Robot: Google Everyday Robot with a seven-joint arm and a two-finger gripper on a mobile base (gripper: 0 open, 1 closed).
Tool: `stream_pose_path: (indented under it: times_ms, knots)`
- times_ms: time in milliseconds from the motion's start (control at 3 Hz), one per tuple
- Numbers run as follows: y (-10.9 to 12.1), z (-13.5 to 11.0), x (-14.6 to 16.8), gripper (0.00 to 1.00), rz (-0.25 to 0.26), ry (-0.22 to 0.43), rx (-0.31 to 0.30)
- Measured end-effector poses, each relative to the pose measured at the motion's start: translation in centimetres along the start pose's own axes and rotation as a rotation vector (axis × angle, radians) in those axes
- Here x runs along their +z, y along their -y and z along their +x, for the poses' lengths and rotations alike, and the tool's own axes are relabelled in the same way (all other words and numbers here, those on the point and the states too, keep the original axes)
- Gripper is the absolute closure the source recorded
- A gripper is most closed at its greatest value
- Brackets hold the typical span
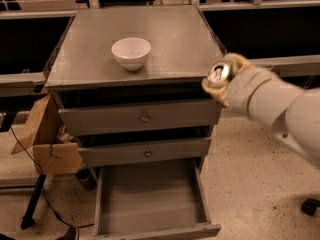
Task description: Pick green can from bottom drawer and place on counter
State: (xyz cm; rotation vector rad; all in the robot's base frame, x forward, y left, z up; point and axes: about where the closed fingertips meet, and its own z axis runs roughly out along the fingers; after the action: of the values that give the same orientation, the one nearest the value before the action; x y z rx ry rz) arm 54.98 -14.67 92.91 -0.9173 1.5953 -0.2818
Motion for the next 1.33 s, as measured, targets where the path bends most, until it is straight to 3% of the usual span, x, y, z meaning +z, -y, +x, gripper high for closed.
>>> stream_pose_path:
  times_ms: [333,667,1333]
  knots:
    - [5.7,-2.2,2.5,1.0,0.035,0.05,-0.039]
    - [9.1,-4.8,7.6,1.0,0.013,0.118,-0.07]
    - [8.7,-9.2,17.6,1.0,-0.139,0.246,-0.092]
